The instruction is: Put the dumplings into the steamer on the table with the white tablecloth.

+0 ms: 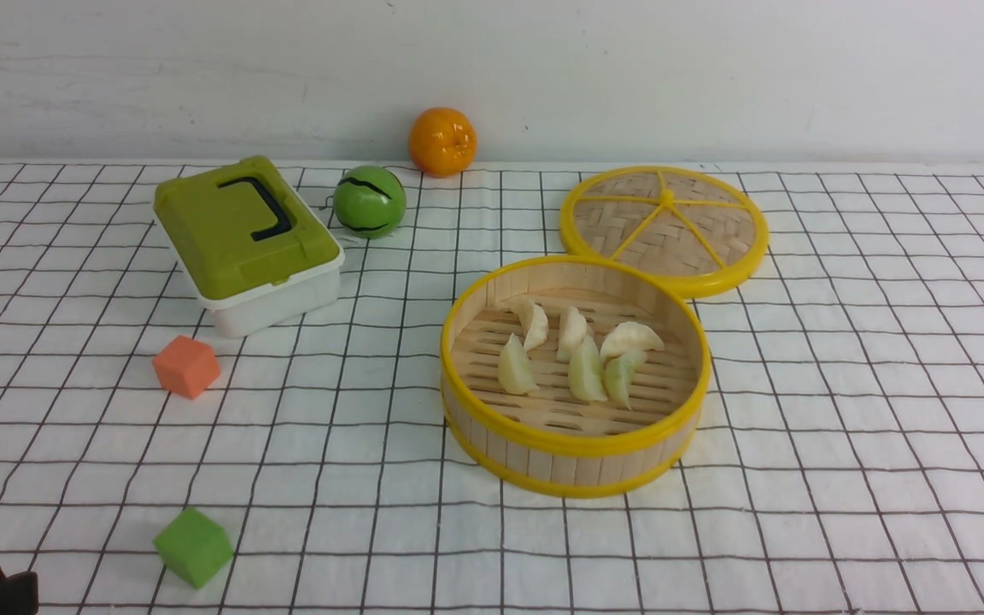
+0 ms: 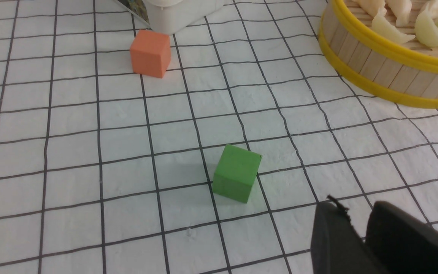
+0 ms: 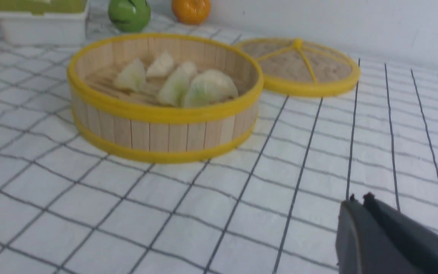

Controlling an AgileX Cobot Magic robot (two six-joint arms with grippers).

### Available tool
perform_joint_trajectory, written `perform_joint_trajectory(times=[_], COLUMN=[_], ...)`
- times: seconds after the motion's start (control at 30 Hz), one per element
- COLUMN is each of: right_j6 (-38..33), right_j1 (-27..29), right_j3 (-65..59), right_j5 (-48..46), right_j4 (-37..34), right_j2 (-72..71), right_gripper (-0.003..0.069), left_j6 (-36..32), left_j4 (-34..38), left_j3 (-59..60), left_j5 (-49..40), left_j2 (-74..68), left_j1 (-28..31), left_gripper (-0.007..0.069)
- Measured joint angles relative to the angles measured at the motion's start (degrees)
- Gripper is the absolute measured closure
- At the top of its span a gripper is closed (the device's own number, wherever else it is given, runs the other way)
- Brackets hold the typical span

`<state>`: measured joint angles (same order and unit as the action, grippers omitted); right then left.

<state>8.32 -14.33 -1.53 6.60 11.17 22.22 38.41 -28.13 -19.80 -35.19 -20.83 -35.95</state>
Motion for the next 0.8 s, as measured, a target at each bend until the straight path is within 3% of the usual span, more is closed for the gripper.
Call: perform_joint_trajectory(times=[0.27, 0.4, 0.6, 0.8], right_j6=[0.0, 0.0, 0.9, 1.3], right_j1=[0.8, 5.4, 11.8, 12.3], right_j3=[0.0, 0.0, 0.1, 0.4], right_j5=[-15.2, -23.0, -27.0, -28.7], right_j4=[0.2, -0.8, -8.6, -11.2], right_j2=[-11.4, -22.1, -22.8, -22.8], right_gripper=[0.0657, 0.0662, 0.0664, 0.0664], left_j6=[0.0, 0.0, 0.0, 0.0], left_j4=[0.0, 0.0, 0.1, 0.1], left_j3=[0.0, 0.0, 0.0, 0.0], left_j5=[0.0, -0.2, -0.6, -0.9], left_j2=[0.0, 0.0, 0.0, 0.0], left_j1=[0.0, 0.0, 0.0, 0.0], left_gripper=[0.0481, 0.0479, 0.0474, 0.0468])
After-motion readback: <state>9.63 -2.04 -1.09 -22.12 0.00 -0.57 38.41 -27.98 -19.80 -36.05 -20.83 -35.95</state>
